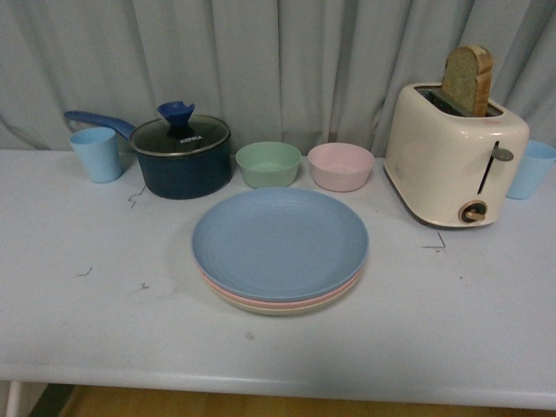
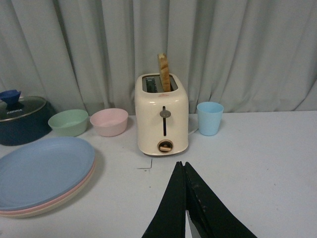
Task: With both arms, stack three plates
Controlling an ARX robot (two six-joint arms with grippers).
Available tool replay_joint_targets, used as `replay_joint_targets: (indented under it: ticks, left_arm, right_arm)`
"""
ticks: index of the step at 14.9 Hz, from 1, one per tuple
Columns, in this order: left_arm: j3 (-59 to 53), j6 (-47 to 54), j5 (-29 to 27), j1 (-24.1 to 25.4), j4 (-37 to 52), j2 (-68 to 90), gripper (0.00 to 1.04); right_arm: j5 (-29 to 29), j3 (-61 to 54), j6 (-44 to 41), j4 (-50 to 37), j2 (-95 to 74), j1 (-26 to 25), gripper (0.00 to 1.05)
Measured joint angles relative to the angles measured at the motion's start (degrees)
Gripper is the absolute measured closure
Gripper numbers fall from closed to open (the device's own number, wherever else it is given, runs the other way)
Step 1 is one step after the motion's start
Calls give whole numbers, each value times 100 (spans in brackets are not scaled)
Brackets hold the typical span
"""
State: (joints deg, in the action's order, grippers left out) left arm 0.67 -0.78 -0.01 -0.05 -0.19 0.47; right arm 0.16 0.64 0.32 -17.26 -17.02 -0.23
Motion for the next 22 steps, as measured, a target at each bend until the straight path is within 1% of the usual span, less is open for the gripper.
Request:
replay_joint_targets:
  ticks: [7,8,9,13,19,21,22]
  left_arm:
    - [0,0,0,0,0,0,7]
    - [0,0,0,0,-2,0,7]
    - [0,0,4,0,-4,0,7]
    - [0,0,-2,0,0,0,7]
    - [0,0,0,0,-2,0,7]
    - [0,0,0,0,0,0,7]
    - [0,0,2,0,0,0,7]
  right_arm:
    - [0,0,2,743,745,0,103]
    - [-15,2,2,1606,1270,0,103]
    - [-13,2,-2,1672,1690,0,103]
    - [-13,2,-4,1744,1676,0,102]
    - [-15,2,-2,1746,1676,0,27]
    - [-15,2,0,1746,1676,0,5]
    - [-15,2,0,1746,1676,0,7]
